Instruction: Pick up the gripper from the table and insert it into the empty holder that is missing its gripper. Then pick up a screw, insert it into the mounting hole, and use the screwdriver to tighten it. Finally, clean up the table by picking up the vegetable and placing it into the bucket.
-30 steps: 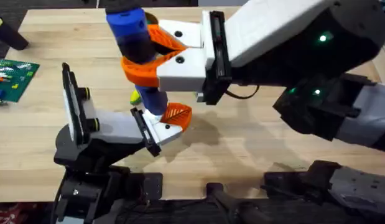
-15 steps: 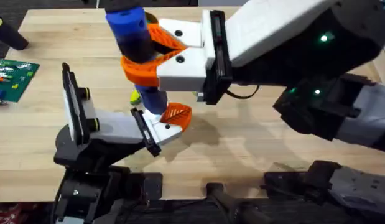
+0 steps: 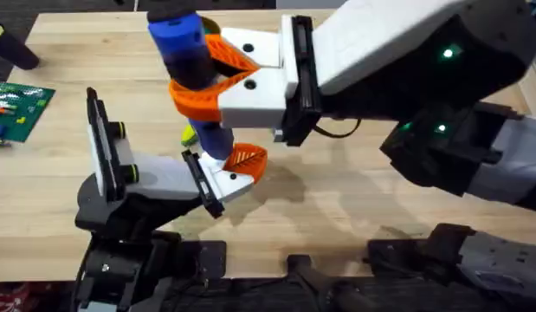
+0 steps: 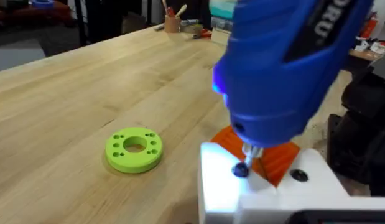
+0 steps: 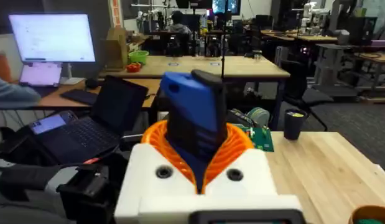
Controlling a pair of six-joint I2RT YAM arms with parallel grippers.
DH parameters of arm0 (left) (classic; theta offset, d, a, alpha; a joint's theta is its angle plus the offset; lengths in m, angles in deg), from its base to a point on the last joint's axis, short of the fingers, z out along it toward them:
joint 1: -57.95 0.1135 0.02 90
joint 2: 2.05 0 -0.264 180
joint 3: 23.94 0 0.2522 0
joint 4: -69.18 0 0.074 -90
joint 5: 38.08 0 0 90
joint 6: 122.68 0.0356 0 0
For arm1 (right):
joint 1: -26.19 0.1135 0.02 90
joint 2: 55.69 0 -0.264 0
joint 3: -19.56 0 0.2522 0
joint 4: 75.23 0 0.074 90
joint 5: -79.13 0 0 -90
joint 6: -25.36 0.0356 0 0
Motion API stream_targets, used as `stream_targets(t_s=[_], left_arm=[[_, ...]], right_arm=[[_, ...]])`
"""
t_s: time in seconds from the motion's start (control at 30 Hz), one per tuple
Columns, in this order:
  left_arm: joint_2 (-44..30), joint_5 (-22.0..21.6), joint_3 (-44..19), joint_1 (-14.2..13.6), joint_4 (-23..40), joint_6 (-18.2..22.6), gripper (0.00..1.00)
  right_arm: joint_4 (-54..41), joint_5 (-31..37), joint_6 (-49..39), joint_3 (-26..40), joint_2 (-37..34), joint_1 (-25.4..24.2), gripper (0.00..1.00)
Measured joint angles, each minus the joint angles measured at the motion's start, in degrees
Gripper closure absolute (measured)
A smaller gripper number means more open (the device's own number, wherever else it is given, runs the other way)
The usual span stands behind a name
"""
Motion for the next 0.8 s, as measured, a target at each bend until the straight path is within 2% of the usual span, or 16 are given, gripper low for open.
stream_targets(t_s=[0.8], left_arm=[[-0.05, 0.08, 0.00, 0.00, 0.02, -0.02, 0.991]], right_arm=[[-1.93, 0.26, -0.41, 0.02, 0.00, -0.09, 0.964]])
